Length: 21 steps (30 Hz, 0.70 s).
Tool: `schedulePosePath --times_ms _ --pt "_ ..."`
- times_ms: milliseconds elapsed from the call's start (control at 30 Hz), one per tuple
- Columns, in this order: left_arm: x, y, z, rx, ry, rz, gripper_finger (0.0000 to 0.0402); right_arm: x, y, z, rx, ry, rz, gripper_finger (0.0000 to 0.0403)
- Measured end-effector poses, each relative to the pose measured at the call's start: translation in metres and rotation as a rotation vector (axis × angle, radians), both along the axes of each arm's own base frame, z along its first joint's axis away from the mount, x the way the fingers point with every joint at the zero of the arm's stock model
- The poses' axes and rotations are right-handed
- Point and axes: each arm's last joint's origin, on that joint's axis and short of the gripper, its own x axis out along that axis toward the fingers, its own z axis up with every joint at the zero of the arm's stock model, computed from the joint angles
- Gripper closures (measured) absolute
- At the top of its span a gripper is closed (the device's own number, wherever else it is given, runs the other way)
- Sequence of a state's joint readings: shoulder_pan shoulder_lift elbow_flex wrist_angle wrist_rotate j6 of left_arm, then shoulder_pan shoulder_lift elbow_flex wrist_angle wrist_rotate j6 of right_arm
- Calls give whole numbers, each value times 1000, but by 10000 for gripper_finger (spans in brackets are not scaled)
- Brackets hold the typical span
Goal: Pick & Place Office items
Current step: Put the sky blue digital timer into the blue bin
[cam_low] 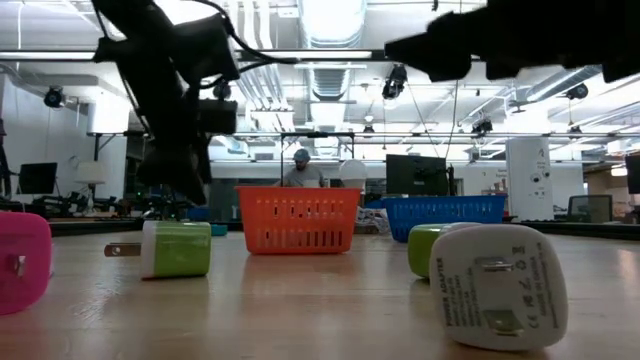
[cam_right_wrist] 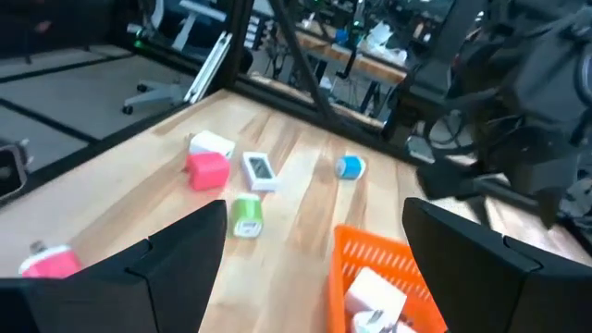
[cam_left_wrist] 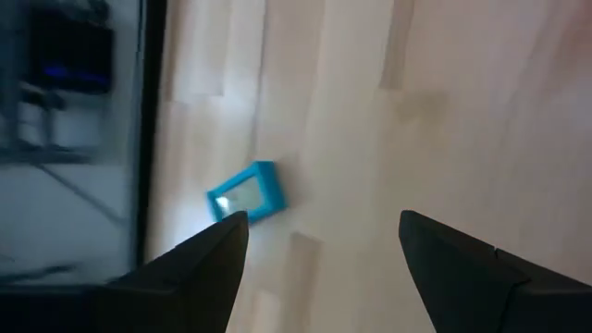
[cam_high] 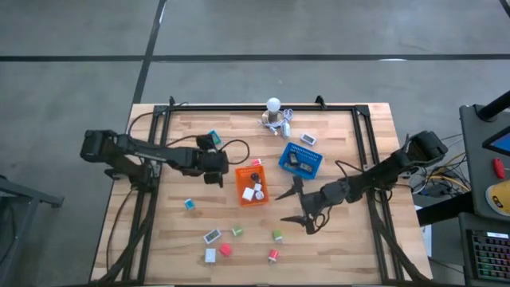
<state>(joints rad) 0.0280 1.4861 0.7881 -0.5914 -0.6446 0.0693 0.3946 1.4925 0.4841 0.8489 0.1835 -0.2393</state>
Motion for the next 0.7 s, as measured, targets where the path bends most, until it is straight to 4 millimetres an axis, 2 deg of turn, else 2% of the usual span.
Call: schedulePosePath --times_ms 100,233,400,600,700 --pt "0 1 4 60 133 -84 117 -4 0 -5 -7 18 9 78" --pt "0 8 8 20 169 -117 117 -9 0 -12 -18 39 23 78" --pt "-8 37 7 -257 189 -134 117 -15 0 -18 -23 62 52 78" --pt "-17 75 10 -270 242 -174 117 -18 -1 -22 -22 76 53 87" --pt "-18 87 15 -279 243 -217 117 -18 -1 -22 -18 79 52 98"
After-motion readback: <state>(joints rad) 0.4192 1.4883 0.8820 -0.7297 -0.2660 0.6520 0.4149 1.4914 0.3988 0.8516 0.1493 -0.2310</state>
